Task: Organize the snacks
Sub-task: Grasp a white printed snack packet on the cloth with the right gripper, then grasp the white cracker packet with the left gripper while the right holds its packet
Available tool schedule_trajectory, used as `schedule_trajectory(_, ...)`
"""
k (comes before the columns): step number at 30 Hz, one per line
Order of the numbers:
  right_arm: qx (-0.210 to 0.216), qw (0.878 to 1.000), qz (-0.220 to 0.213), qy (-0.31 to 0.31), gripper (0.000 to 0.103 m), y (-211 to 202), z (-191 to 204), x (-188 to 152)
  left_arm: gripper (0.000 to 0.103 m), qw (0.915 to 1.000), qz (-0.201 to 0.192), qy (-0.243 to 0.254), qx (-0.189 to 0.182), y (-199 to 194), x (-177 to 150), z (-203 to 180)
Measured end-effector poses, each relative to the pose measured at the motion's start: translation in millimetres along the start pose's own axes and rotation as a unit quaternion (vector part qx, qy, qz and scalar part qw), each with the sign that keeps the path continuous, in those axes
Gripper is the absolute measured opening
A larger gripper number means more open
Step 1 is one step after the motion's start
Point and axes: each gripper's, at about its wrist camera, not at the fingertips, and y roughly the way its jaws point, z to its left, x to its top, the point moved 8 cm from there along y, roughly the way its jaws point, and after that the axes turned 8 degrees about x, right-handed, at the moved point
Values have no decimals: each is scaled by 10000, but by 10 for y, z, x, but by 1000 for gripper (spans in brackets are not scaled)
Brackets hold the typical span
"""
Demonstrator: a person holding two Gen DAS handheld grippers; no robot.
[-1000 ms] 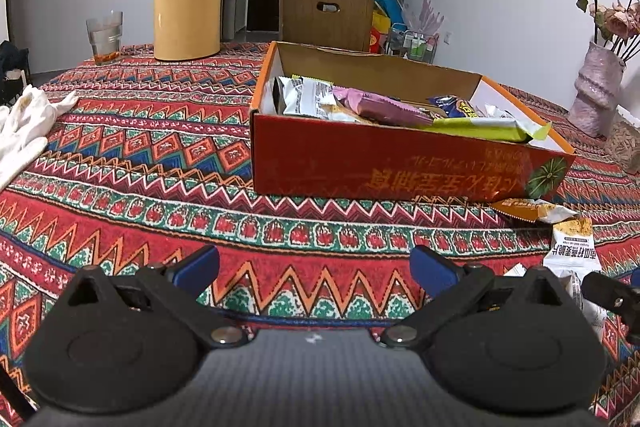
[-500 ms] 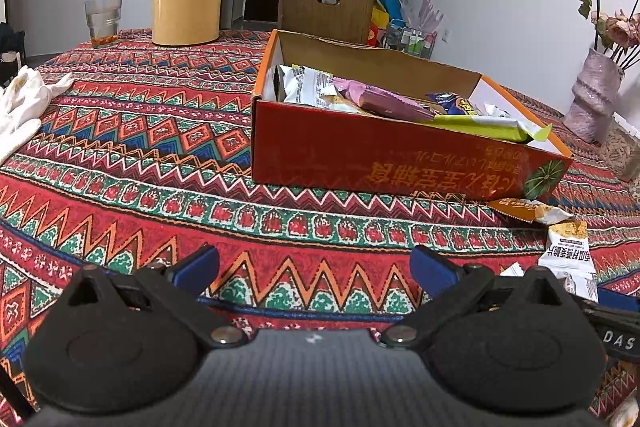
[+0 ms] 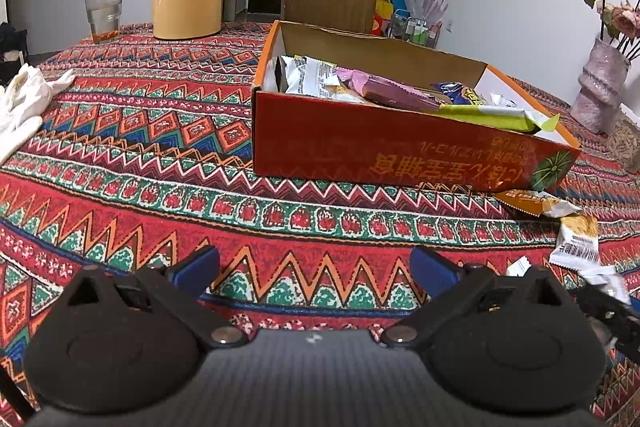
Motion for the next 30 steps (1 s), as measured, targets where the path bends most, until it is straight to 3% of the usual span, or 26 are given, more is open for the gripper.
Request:
schedule_trajectory(7, 54, 9994, -288, 184, 39, -189, -160, 42, 103, 9995, -26, 206, -245, -276, 8, -288)
schedule_trajectory(13, 186, 9986, -430, 249, 39, -279, -254, 61, 103, 9990, -15, 394, -227, -374, -10, -658)
schedule_trajectory(22, 315, 9977, -472, 383, 39, -331, -451, 29, 103, 9978, 612, 249, 100, -168, -176, -1002)
schedule_trajectory(30, 465, 9966, -482, 481, 39, -341, -551, -3, 103, 9960, 774, 295, 346, -74, -266, -1097)
